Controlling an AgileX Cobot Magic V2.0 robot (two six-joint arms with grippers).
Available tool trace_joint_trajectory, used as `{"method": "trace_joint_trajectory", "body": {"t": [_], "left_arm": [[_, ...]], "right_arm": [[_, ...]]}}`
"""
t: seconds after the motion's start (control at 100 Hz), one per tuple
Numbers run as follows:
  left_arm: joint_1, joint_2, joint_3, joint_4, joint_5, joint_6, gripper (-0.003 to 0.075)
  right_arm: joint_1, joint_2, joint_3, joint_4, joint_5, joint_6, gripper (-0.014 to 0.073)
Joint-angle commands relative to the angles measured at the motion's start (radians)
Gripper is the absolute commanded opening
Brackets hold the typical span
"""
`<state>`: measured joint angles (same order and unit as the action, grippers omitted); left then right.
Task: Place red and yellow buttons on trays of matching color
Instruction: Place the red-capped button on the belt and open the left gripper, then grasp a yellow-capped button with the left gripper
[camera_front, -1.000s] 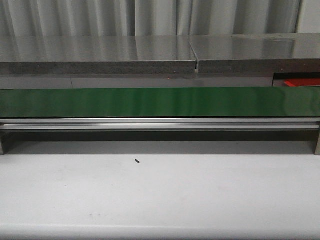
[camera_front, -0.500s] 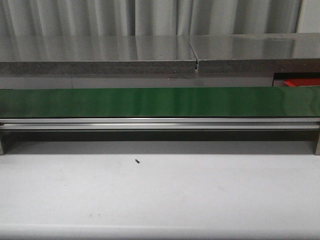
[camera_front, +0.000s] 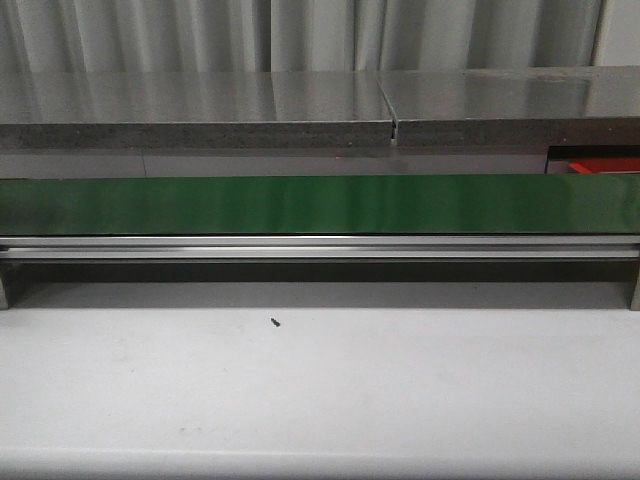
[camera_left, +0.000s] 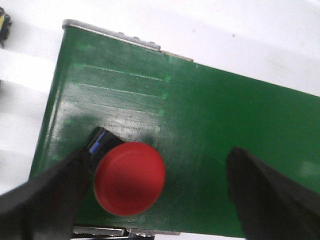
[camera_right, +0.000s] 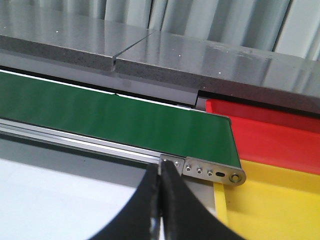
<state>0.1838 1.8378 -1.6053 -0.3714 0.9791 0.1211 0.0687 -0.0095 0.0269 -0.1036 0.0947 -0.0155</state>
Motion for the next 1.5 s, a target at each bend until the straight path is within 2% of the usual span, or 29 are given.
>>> {"method": "trace_joint_trajectory", "body": {"t": [0.0, 0.22, 0.43, 0.61, 0.79, 1.0, 1.16, 1.49], "left_arm": [[-0.005, -0.052, -0.063, -0.031, 0.011, 0.003, 0.0636], [0.000, -0.093, -0.120, -0.007, 0.042, 0.016, 0.0635], [0.036, -0.220, -0.107, 0.135, 0.040, -0.009, 0.0635], [0.118, -0.348, 0.019, 0.236, 0.026, -0.072, 0.0627], [0.226, -0.433, 0.212, 0.296, -0.079, -0.126, 0.0628], [0.337, -0.389, 0.350, 0.348, -0.190, -0.196, 0.0628], [0.404, -0.298, 0.355, 0.358, -0.222, -0.227, 0.0627], [0.417, -0.125, 0.355, 0.332, -0.327, -0.249, 0.0627]], "right_arm": [[-0.005, -0.011, 0.000, -0.001, -0.081, -0.002, -0.0069], [-0.005, -0.011, 0.000, -0.001, -0.081, -0.002, -0.0069], [-0.005, -0.011, 0.000, -0.001, -0.081, -0.002, -0.0069], [-0.005, -0.011, 0.000, -0.001, -0.081, -0.002, -0.0069], [-0.005, -0.011, 0.000, -0.001, -0.081, -0.002, -0.0069], [-0.005, -0.011, 0.000, -0.001, -0.081, -0.002, -0.0069], [-0.005, -0.011, 0.000, -0.001, -0.081, -0.002, -0.0069], [-0.005, -0.011, 0.000, -0.001, -0.081, -0.002, -0.0069]]}}
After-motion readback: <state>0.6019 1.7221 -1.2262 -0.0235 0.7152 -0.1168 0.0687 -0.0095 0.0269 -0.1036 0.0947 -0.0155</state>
